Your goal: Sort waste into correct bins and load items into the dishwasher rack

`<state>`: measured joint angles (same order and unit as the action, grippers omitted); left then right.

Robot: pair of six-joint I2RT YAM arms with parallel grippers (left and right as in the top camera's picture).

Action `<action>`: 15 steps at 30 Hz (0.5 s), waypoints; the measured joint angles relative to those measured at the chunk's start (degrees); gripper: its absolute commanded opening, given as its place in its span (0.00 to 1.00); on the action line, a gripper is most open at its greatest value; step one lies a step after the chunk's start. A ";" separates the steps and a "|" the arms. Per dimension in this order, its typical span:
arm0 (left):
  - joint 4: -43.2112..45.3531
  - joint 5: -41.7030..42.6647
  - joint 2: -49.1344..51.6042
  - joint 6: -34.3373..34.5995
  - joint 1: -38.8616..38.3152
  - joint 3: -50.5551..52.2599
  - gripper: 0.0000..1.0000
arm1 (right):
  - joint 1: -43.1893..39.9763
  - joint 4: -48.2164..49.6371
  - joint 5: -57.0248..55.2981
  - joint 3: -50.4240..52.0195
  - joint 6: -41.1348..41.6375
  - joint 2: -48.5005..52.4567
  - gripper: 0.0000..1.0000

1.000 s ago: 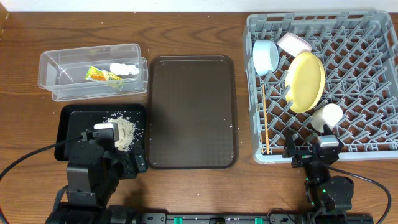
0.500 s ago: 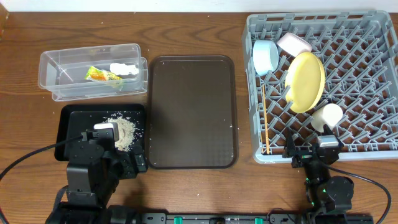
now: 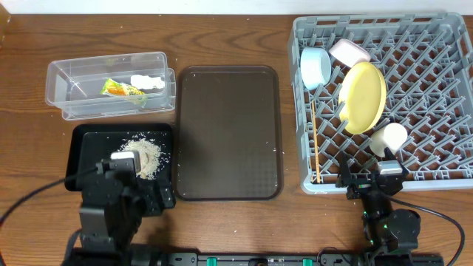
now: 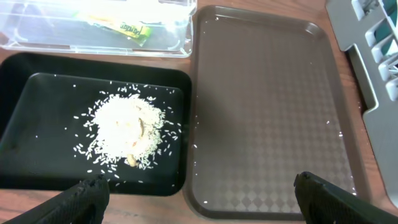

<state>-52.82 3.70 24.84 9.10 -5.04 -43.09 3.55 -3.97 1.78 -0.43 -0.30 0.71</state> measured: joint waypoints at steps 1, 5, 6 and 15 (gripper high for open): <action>0.59 -0.02 -1.44 0.02 0.35 1.42 0.98 | 0.00 0.02 0.00 0.00 0.00 0.00 0.99; 6.21 -0.02 -7.32 0.00 1.38 8.87 0.98 | 0.00 0.02 0.15 0.00 -0.02 -0.02 0.99; 8.76 -0.02 -8.98 0.00 1.66 11.43 0.98 | 0.00 0.04 0.15 0.00 -0.02 -0.02 0.99; 38.32 -0.02 -20.24 0.00 2.80 31.91 0.98 | 0.00 0.02 0.17 0.00 0.00 -0.02 0.99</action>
<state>-14.50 3.68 4.60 9.10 -2.24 -11.18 3.55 -3.95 1.96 -0.43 -0.30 0.69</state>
